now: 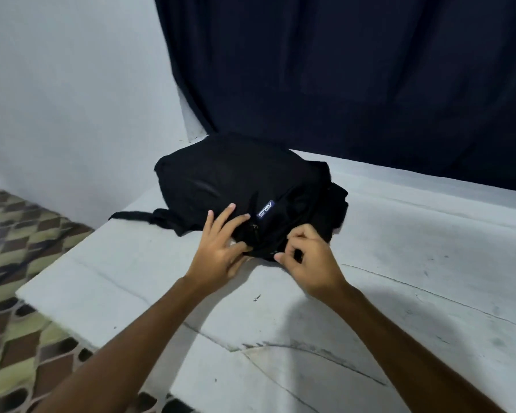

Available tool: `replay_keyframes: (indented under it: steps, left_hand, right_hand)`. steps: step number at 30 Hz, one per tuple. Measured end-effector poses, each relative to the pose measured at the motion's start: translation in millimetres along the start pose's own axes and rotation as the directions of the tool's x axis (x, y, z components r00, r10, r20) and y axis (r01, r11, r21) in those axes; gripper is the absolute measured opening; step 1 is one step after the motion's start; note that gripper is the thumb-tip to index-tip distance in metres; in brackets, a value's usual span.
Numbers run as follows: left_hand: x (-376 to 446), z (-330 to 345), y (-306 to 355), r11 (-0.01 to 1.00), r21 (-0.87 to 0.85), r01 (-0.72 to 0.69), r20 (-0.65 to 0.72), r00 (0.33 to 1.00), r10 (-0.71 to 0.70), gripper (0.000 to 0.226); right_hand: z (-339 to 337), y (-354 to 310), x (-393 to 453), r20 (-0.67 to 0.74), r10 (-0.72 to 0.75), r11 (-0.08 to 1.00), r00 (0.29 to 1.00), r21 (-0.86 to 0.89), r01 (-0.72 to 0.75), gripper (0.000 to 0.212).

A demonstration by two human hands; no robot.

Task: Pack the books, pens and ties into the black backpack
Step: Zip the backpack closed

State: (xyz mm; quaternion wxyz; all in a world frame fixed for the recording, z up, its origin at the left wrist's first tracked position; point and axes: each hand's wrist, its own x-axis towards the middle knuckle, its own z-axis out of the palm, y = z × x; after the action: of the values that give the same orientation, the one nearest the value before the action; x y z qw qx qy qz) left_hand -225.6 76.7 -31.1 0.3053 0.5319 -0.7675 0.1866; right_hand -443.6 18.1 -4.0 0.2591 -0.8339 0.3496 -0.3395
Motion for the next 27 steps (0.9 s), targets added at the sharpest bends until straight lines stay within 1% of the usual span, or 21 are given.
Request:
replay_keyframes:
  steps: [2, 5, 7, 9, 11, 13, 15, 16, 18, 19, 20, 21, 22, 24, 25, 26, 27]
  left_hand:
    - [-23.0, -27.0, -9.6, 0.999, 0.03, 0.027, -0.007, 1.0, -0.027, 0.004]
    - [-55.5, -71.5, -28.7, 0.988, 0.134, 0.083, -0.004, 0.997, -0.083, 0.01]
    - [-79.2, -100.4, -44.4, 0.963, 0.225, 0.15, -0.004, 0.988, -0.153, 0.018]
    - [-101.2, -122.5, -66.3, 0.918, 0.324, 0.228, 0.008, 0.97, -0.244, 0.024]
    - [-117.2, -137.4, -94.9, 0.861, 0.412, 0.3, 0.02, 0.941, -0.338, 0.027]
    - [-121.5, -143.5, -116.7, 0.836, 0.447, 0.319, 0.089, 0.914, -0.396, 0.026]
    - [-118.3, -141.5, -122.9, 0.82, 0.465, 0.335, 0.134, 0.888, -0.439, 0.01]
    - [-110.8, -140.0, -115.6, 0.81, 0.449, 0.379, 0.137, 0.866, -0.481, 0.008]
    - [-90.6, -139.0, -86.1, 0.798, 0.349, 0.492, 0.107, 0.824, -0.556, 0.02]
    - [-76.5, -136.0, -65.3, 0.822, 0.248, 0.512, 0.082, 0.835, -0.545, 0.029]
    - [-61.5, -132.1, -40.3, 0.861, 0.147, 0.487, 0.063, 0.864, -0.499, 0.038]
    - [-47.2, -123.9, -13.1, 0.901, 0.058, 0.43, 0.06, 0.899, -0.433, 0.04]
    - [-34.6, -112.5, 14.0, 0.929, 0.022, 0.369, 0.073, 0.926, -0.369, 0.038]
    - [-16.7, -80.8, 56.2, 0.967, 0.076, 0.242, 0.135, 0.959, -0.25, 0.042]
    - [-11.3, -65.4, 68.1, 0.968, 0.139, 0.208, 0.167, 0.959, -0.23, 0.048]
    - [-7.4, -53.3, 74.2, 0.962, 0.182, 0.204, 0.19, 0.952, -0.238, 0.051]
    - [-4.8, -46.3, 75.1, 0.958, 0.184, 0.221, 0.191, 0.948, -0.255, 0.048]
  right_hand:
    - [16.2, -21.1, -5.7, 0.033, -0.092, 0.995, 0.995, -0.026, 0.093, 0.031]
    - [35.4, -47.6, -7.9, -0.004, -0.23, 0.967, 0.973, -0.117, 0.228, 0.031]
    - [39.6, -57.0, -5.0, -0.013, -0.269, 0.953, 0.963, -0.15, 0.264, 0.028]
    - [35.9, -50.5, -1.3, -0.032, -0.276, 0.942, 0.961, -0.207, 0.264, 0.027]
    - [23.1, -33.3, 1.4, -0.06, -0.199, 0.958, 0.978, -0.224, 0.181, 0.029]
    - [10.7, -15.4, -0.6, -0.061, -0.084, 0.974, 0.995, -0.214, 0.069, 0.031]
    - [7.2, -3.6, -5.8, -0.062, -0.001, 0.983, 0.998, -0.185, -0.01, 0.032]
    - [6.6, 0.7, -7.9, -0.06, 0.037, 0.989, 0.998, -0.14, -0.045, 0.033]
    - [8.2, 5.5, -13.5, -0.035, 0.092, 0.996, 0.995, -0.004, -0.092, 0.035]
    - [8.7, 7.8, -17.4, -0.028, 0.093, 0.994, 0.995, 0.053, -0.092, 0.035]
    - [9.6, 9.1, -21.0, -0.028, 0.085, 0.992, 0.996, 0.093, -0.082, 0.034]
    - [9.9, 9.3, -24.5, -0.034, 0.073, 0.99, 0.997, 0.126, -0.069, 0.032]
    - [10.2, 6.8, -27.6, -0.042, 0.061, 0.987, 0.997, 0.151, -0.054, 0.031]
    - [9.1, -1.7, -32.4, -0.082, 0.026, 0.98, 0.996, 0.2, -0.009, 0.028]
    - [7.8, -6.2, -33.5, -0.108, 0.0, 0.975, 0.994, 0.22, 0.024, 0.026]
    - [5.4, -10.3, -34.2, -0.127, -0.028, 0.972, 0.992, 0.226, 0.056, 0.025]
    - [3.1, -13.6, -34.7, -0.132, -0.056, 0.971, 0.99, 0.223, 0.085, 0.024]
